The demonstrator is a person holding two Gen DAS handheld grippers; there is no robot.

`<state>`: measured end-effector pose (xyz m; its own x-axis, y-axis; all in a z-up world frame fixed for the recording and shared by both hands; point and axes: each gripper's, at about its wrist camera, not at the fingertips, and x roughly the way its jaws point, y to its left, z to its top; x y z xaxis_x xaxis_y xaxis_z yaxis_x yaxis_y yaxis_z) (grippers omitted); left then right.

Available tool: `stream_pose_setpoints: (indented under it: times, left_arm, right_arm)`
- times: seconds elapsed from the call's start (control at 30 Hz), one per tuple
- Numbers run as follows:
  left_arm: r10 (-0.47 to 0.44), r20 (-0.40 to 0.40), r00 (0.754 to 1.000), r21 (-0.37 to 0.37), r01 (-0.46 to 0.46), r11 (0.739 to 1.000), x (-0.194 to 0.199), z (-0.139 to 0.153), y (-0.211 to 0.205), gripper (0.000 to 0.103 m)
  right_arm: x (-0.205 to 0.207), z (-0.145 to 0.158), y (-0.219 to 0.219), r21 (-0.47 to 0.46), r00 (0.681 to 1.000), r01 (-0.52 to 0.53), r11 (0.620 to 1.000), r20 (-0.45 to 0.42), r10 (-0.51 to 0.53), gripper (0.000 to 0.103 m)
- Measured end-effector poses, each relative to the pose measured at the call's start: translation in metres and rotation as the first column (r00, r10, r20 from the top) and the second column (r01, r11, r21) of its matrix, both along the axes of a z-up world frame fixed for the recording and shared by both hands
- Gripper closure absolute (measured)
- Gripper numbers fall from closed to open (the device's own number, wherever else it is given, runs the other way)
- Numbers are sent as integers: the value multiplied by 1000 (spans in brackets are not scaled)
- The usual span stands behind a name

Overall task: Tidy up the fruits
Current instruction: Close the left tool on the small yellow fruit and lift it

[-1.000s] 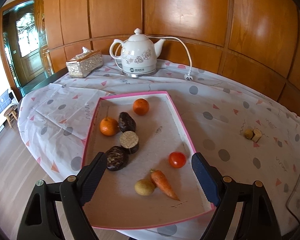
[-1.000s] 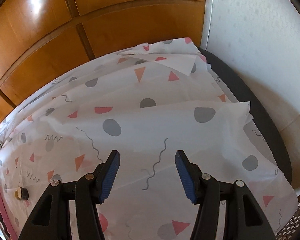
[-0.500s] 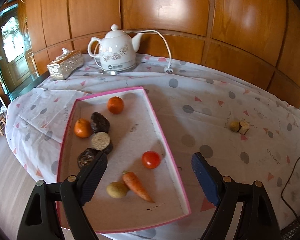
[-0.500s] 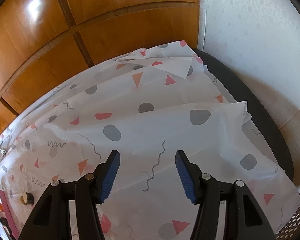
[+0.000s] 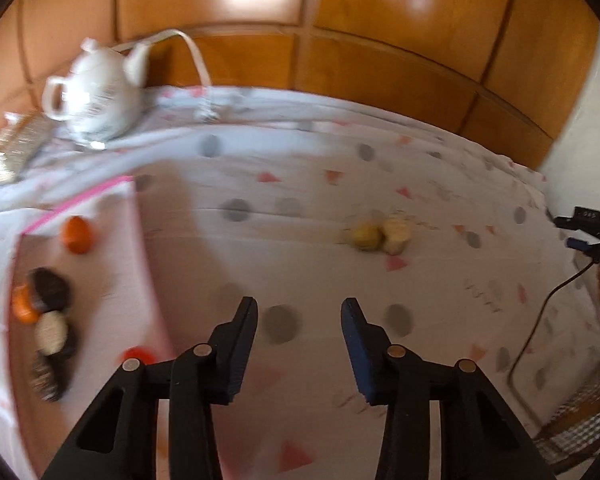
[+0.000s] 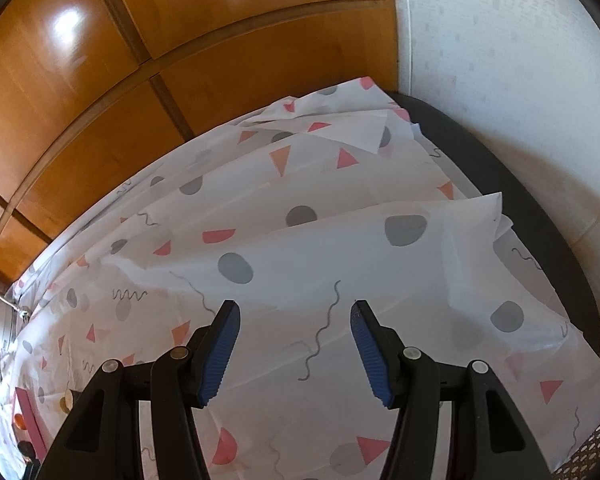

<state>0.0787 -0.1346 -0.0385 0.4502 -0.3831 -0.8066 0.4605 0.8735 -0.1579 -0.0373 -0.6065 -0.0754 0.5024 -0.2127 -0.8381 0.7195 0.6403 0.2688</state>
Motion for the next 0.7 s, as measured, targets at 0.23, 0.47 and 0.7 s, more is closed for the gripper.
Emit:
stream_pose_setpoints:
  times: [0.23,0.47,0.7]
  left_arm:
    - [-33,-143,989,-104,18,994,32,-22,-38,75]
    - [-64,-89,994,-80,57,995,47,-31,-68,78]
    - [-208,-70,975,-9,208,978,62,-51,-96,56]
  right_arm:
    - [-6,2,-9,15,999,39,999,23,-39,45]
    - [0,-1,-5,29,1000,7,1000,14,-7,45]
    - [4,-4,-3,52,1000,-21,998,12,20,45]
